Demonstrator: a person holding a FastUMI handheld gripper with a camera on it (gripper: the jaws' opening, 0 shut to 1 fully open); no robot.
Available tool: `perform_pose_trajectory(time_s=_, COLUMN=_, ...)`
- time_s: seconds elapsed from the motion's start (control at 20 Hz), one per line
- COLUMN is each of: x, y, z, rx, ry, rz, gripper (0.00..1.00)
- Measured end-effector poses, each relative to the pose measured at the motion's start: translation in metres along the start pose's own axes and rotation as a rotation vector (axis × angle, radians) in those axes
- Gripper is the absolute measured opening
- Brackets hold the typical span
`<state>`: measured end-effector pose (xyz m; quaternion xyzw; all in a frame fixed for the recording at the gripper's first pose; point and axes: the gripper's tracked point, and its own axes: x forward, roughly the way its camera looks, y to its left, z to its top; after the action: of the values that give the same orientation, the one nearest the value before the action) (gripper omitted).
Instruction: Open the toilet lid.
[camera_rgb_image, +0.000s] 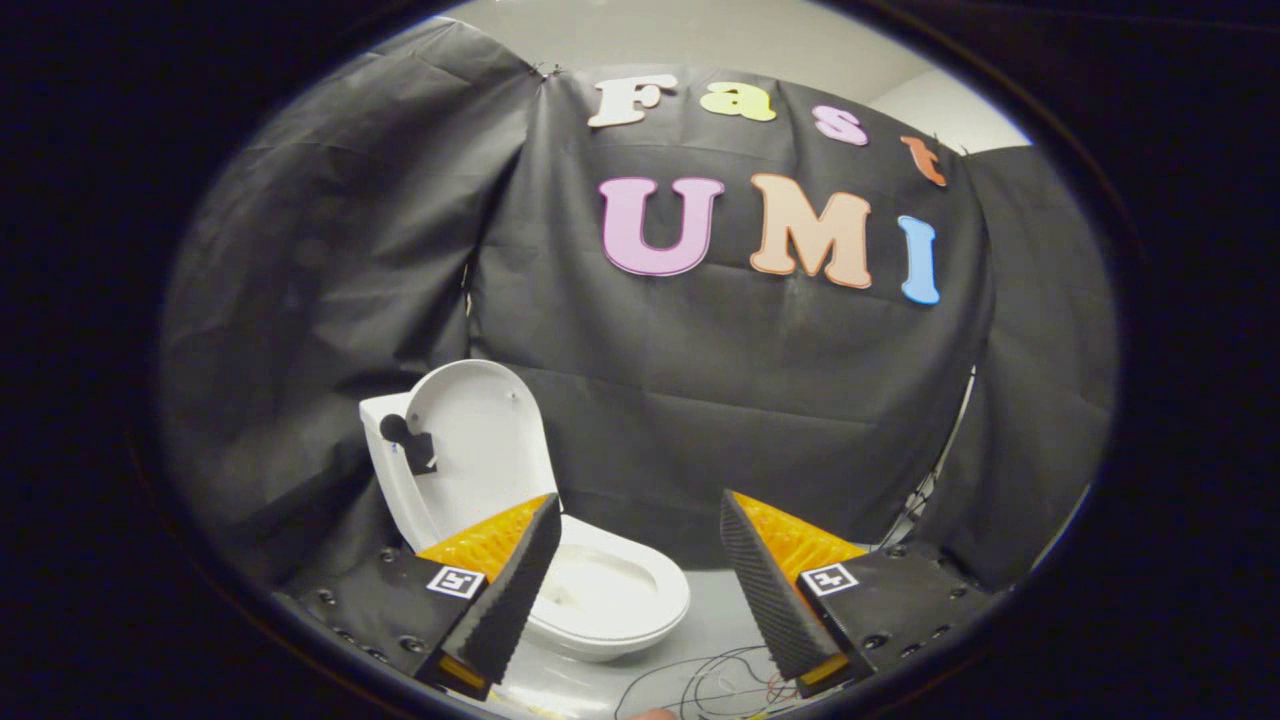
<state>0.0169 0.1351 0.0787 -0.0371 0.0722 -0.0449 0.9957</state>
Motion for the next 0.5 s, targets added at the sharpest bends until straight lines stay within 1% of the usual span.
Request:
perform_pose_trajectory(time_s=0.2, x=0.001, y=0.001, z=-0.009, rx=0.021, ry=-0.008, rz=0.016, gripper=0.99)
perform_pose_trajectory(time_s=0.4, x=0.004, y=-0.009, z=-0.015, rx=0.016, ry=0.009, rz=0.015, gripper=1.00)
perform_pose_trajectory(time_s=0.5, x=-0.001, y=-0.020, z=-0.011, rx=0.009, ry=-0.019, rz=-0.001, gripper=1.00)
